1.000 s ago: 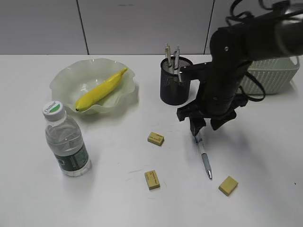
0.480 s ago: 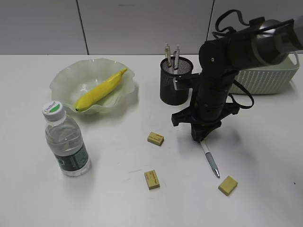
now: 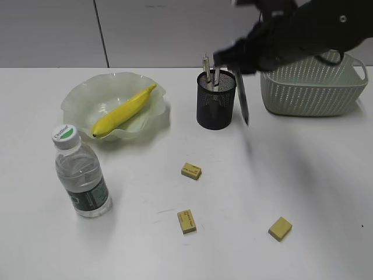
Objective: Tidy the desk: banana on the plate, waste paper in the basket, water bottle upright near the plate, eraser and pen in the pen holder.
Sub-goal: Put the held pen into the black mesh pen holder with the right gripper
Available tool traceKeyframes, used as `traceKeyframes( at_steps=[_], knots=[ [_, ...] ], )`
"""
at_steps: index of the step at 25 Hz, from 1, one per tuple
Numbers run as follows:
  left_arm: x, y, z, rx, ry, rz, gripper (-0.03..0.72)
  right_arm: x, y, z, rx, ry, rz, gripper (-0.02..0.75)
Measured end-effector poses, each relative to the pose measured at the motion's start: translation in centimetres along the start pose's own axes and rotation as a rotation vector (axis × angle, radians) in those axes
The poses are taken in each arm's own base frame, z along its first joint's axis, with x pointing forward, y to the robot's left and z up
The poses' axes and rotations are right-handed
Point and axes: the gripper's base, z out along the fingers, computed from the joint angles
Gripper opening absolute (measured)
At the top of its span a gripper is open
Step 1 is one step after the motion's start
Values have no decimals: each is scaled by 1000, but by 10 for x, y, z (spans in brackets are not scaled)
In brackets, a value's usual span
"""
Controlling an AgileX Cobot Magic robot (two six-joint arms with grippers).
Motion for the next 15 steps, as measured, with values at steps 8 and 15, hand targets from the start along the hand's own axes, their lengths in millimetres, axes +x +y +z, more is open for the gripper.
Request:
traceKeyframes(
  at_steps=[8, 15],
  knots=[
    [0, 0, 0, 0, 0, 0, 363, -26, -1, 31, -41, -687, -159, 146],
    [0, 0, 0, 0, 0, 0, 361, 29, -21, 94, 81, -549, -111, 181]
  ],
)
